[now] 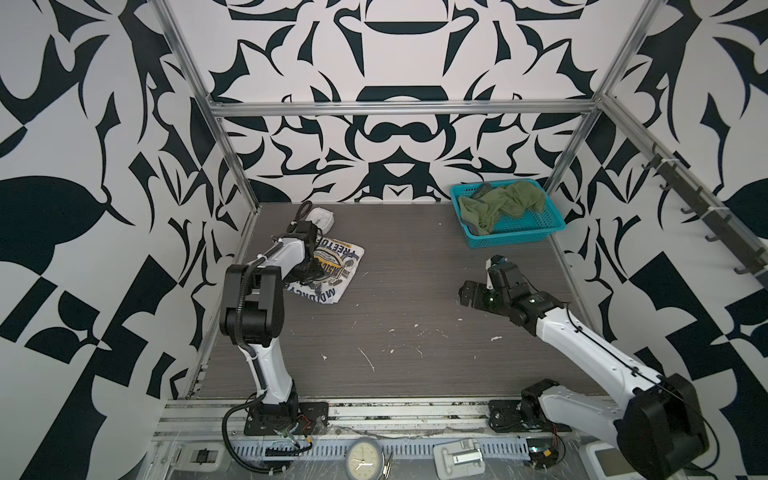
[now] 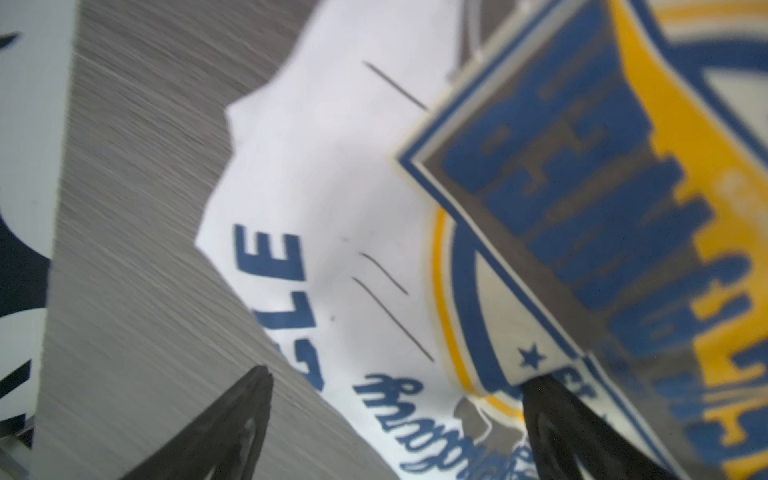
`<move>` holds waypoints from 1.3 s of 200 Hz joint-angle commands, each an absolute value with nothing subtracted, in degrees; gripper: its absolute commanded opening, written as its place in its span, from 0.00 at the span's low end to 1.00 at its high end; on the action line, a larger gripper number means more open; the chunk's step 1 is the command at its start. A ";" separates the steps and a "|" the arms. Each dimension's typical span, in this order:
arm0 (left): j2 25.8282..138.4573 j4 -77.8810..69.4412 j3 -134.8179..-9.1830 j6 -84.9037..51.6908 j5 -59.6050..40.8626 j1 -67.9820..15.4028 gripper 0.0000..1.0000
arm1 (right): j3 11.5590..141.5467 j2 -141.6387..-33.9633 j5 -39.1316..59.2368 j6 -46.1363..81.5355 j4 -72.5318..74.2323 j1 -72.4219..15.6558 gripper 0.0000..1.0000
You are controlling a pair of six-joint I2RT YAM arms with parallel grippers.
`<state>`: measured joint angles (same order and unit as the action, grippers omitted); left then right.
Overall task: Fold and stack the tank tops
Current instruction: 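Drag the folded bundle with the left gripper toward the white box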
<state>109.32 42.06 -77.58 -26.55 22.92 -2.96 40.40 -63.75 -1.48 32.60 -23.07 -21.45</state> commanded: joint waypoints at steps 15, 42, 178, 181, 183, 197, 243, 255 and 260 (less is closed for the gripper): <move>113.56 46.04 -83.15 -29.08 23.09 4.13 0.96 | 41.11 -60.21 -4.49 30.68 -25.43 -21.24 1.00; 109.72 46.25 -82.89 -30.32 23.82 3.17 0.94 | 40.35 -58.81 -5.17 30.42 -26.10 -21.12 1.00; 120.41 48.52 -98.21 -28.15 21.29 -11.86 0.90 | 40.26 -60.38 -3.16 31.47 -25.47 -20.96 1.00; 121.28 48.80 -99.00 -28.25 21.51 -11.79 0.90 | 40.26 -60.30 -3.16 31.48 -25.55 -21.01 1.00; 121.90 49.07 -99.52 -28.35 21.68 -11.78 0.90 | 40.25 -60.30 -3.23 31.47 -25.64 -21.01 1.00; 125.40 49.96 -102.78 -29.63 22.53 -11.07 0.87 | 40.17 -59.99 -3.27 31.38 -26.01 -21.00 1.00; 132.49 50.52 -110.34 -36.98 21.19 -5.99 0.86 | 39.66 -58.89 -3.96 30.67 -27.34 -20.92 1.00; 134.30 50.69 -112.75 -39.07 19.96 -4.67 0.86 | 39.49 -58.80 -3.96 30.59 -27.55 -20.96 1.00; 134.97 50.86 -113.96 -40.12 19.46 -4.10 0.86 | 39.38 -58.71 -3.91 30.67 -27.55 -20.92 1.00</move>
